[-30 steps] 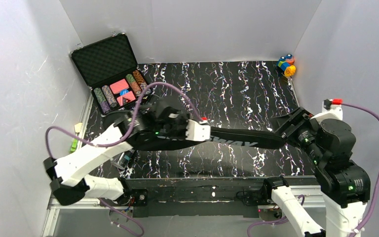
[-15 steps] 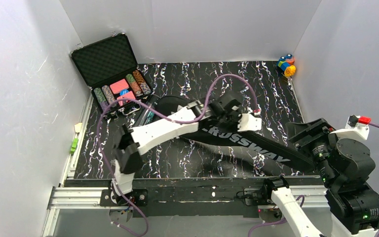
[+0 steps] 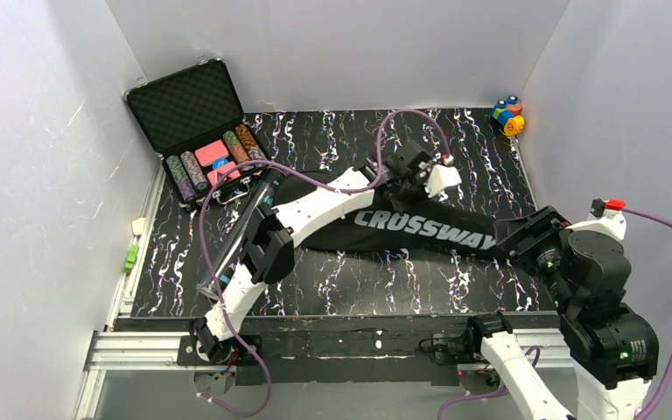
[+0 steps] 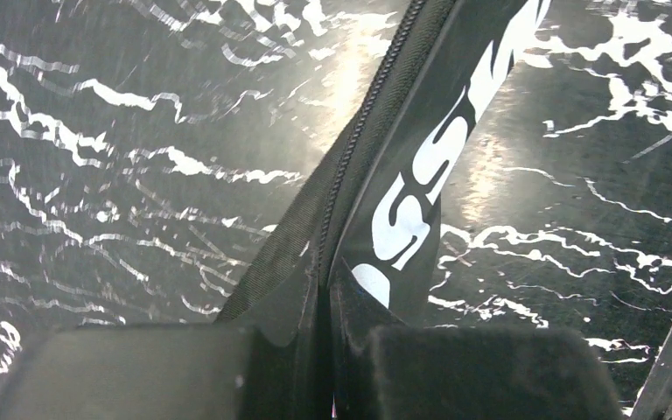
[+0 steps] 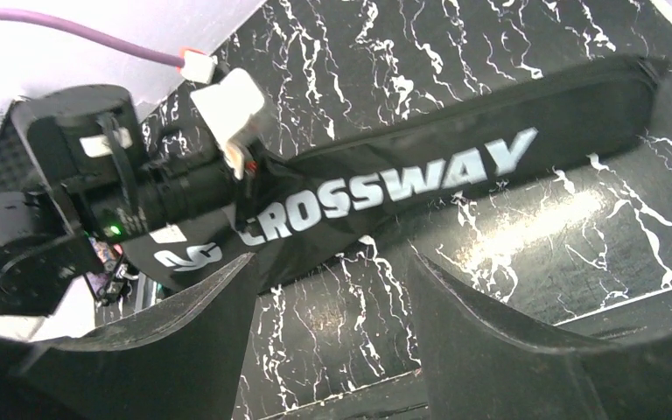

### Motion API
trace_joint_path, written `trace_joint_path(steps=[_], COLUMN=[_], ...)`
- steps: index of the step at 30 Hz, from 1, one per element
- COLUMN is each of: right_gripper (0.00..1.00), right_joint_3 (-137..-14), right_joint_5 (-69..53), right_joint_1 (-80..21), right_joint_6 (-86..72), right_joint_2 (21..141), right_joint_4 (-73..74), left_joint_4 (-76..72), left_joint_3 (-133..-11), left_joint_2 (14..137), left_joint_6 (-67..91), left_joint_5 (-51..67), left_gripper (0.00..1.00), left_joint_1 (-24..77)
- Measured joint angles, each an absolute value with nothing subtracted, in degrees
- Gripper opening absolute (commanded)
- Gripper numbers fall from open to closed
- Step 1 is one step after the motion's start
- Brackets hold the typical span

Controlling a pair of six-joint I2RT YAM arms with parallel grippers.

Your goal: Pack up the badminton gear

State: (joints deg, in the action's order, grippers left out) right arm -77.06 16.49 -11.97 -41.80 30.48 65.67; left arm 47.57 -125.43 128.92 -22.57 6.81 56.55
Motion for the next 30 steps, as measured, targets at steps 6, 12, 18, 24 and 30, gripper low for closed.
trace_joint_path(steps=[6, 12, 18, 24, 30], right_gripper=[0.71, 0.73, 0.76, 0.77, 0.80], right_joint_3=[-72.8, -68.4, -66.6, -66.3, -64.4], right_joint_5=[15.3, 14.2, 14.2, 14.2, 13.7], right_joint_1=[-11.9, -11.9, -11.9, -11.9, -11.7], right_joint_6=[-43.0, -44.0, -44.0, -43.4, -42.8], right_joint_2=[30.7, 31.7, 34.1, 36.5, 38.3], right_joint_4=[64.2, 61.8, 60.8, 58.5, 56.4], left_joint_4=[47.1, 46.7, 46.8, 46.6, 47.2], left_joint_3=[-124.6, -124.2, -124.2, -124.2, -122.3], left_joint_2=[129.0, 129.0, 129.4, 130.5, 130.4], left_joint_6=[-16.6, -9.0, -3.6, -0.6, -0.3], left_joint_5=[6.5, 6.7, 9.1, 13.2, 15.3], left_gripper=[0.00, 0.00, 0.28, 0.94, 0.98], left_joint_1=[51.0, 49.6, 50.5, 48.2, 43.3])
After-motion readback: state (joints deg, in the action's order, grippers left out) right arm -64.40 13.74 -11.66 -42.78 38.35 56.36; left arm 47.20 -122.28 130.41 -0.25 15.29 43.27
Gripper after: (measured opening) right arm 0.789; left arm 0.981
